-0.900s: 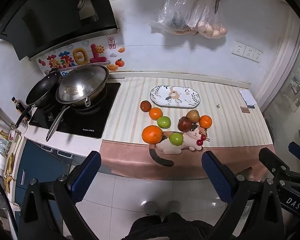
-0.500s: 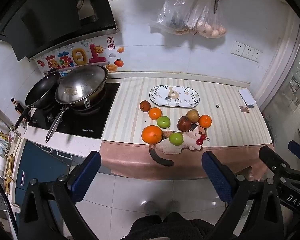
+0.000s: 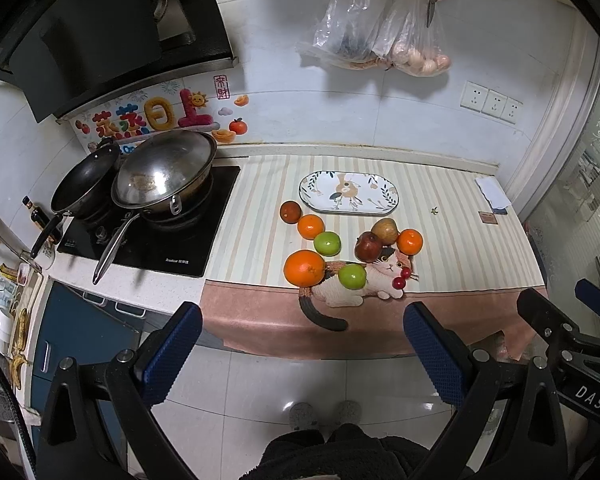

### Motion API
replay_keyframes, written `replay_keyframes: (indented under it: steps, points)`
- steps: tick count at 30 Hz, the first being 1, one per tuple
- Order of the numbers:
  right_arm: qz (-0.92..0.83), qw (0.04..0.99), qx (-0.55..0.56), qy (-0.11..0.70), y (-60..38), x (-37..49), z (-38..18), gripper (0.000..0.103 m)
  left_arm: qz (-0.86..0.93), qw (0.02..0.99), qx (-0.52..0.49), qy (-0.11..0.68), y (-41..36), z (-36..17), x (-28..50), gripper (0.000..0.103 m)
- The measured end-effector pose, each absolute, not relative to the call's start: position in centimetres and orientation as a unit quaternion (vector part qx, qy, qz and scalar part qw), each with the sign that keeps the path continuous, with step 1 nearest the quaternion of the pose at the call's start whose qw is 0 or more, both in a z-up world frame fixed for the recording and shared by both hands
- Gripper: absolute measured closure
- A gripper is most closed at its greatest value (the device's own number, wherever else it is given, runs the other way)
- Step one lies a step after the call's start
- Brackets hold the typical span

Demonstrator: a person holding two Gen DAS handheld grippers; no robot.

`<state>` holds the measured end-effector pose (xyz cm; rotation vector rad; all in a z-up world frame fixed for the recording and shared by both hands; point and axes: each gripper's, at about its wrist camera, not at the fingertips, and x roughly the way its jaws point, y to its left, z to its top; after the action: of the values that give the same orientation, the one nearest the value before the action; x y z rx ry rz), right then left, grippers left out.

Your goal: Organize fruits

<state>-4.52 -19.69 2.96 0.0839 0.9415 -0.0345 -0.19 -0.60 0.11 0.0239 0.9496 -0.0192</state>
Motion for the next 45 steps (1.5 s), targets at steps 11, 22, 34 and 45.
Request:
replay_keyframes:
  steps: [11, 22, 34, 45]
  points:
    - [-0.016, 0.891, 0.045, 0.452, -19.5, -5.1, 3.3, 0.000, -0.010, 0.889, 0.011, 0.458, -0.5, 0.1, -0.2, 0.000]
    - [-0.015, 0.891, 0.045, 0.451, -19.5, -5.2, 3.3, 0.000, -0.011, 0.889, 0.011, 0.457, -0.4, 0.1, -0.3, 0.000]
    - [-0.014, 0.891, 0.044, 0.451, -19.4, -5.6, 3.2, 0.000, -0.011, 0.890, 0.008, 0.456, 0.4, 0.2, -1.4, 0.000]
    - [-0.013, 0.891, 0.045, 0.451, -19.4, -5.8, 3.2, 0.000, -0.013, 0.890, 0.008, 0.456, 0.5, 0.3, -1.8, 0.000]
